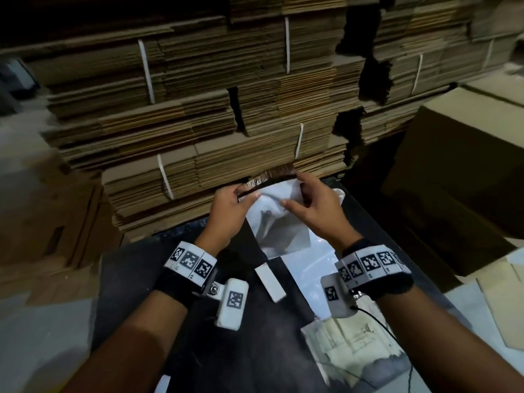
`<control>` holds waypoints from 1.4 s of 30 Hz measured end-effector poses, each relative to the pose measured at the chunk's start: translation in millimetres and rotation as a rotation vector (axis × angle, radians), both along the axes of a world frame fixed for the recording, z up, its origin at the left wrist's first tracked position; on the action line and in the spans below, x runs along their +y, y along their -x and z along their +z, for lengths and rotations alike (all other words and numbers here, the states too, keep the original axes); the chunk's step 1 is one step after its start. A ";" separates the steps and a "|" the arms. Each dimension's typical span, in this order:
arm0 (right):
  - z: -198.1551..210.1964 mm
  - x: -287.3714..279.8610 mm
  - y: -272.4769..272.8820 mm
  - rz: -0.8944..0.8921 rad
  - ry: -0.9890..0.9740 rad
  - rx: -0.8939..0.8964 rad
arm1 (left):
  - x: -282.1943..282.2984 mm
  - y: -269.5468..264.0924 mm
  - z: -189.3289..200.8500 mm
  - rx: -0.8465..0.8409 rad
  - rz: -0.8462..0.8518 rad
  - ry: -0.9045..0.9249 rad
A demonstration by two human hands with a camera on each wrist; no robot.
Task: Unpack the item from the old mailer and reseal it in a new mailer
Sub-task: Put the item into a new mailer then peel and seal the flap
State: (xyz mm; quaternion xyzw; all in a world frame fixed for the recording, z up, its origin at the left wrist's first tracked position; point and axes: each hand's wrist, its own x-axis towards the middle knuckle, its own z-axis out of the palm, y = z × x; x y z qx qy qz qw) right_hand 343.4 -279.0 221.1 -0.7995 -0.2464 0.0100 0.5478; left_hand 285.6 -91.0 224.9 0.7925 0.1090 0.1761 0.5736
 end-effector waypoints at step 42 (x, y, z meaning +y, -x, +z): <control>-96.1 123.2 48.2 0.524 1.076 0.122 | 109.7 199.5 -170.1 0.463 0.391 0.724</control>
